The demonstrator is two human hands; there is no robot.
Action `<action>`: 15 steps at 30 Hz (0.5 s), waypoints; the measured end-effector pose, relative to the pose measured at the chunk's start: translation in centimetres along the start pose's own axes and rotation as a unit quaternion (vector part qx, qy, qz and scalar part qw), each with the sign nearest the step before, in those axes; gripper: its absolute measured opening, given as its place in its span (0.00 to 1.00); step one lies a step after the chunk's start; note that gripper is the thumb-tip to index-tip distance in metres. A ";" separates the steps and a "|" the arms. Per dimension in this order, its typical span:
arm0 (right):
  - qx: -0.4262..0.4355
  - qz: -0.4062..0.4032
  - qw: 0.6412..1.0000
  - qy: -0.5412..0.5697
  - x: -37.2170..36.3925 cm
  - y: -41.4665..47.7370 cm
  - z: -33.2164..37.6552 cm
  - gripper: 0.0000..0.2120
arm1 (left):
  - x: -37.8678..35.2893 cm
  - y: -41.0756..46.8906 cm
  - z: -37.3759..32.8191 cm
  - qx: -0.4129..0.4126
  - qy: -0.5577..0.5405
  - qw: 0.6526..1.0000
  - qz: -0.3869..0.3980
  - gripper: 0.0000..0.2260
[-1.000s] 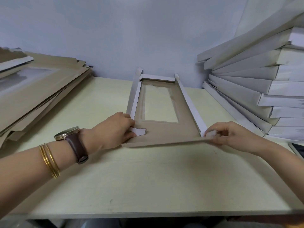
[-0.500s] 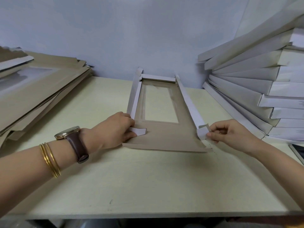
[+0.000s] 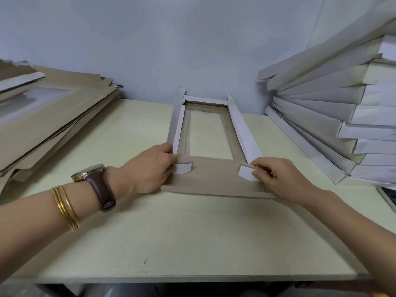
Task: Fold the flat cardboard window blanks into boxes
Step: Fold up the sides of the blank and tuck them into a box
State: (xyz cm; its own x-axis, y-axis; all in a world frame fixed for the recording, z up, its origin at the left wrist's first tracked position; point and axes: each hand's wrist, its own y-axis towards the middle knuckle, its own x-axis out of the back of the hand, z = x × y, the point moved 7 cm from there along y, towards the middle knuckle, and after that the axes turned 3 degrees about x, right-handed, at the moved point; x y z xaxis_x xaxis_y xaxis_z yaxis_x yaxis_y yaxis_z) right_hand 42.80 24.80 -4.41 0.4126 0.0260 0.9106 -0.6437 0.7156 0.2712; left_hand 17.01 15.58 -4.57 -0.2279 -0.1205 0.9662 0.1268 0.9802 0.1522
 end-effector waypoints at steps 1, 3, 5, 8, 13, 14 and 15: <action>-0.005 -0.005 1.000 0.020 0.1 0.0 -0.1 0.02 | 0.0 0.0 0.0 -0.002 0.001 1.000 -0.003 0.09; -0.006 -0.014 0.999 0.047 0.3 -0.1 -0.1 0.09 | -0.2 0.1 0.0 -0.008 0.005 1.000 -0.009 0.08; 0.003 -0.012 0.999 0.038 0.3 -0.1 0.1 0.14 | -0.3 0.0 0.1 -0.003 -0.018 1.000 -0.017 0.05; 0.023 -0.004 1.000 -0.001 0.1 -0.2 0.5 0.14 | -0.3 -0.2 0.2 0.000 -0.062 0.997 -0.040 0.11; 0.037 0.002 0.999 0.010 0.2 -0.5 0.8 0.13 | 0.0 -0.2 0.1 -0.020 -0.078 0.995 -0.066 0.13; 0.037 0.006 0.999 0.012 0.2 -0.6 0.8 0.14 | 0.1 -0.2 0.2 -0.018 -0.085 0.994 -0.067 0.13; 0.038 0.010 0.999 0.013 0.1 -0.6 0.8 0.14 | 0.2 -0.2 0.3 -0.015 -0.094 0.993 -0.068 0.12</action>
State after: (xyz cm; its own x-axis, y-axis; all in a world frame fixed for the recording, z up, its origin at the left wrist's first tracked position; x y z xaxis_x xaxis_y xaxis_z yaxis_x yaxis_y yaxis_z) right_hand 42.70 23.78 -4.25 0.4147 0.0582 0.9081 -0.6985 0.6599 0.2767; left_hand 16.66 15.45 -4.49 -0.4215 -0.2174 0.8804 0.1098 0.9515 0.2875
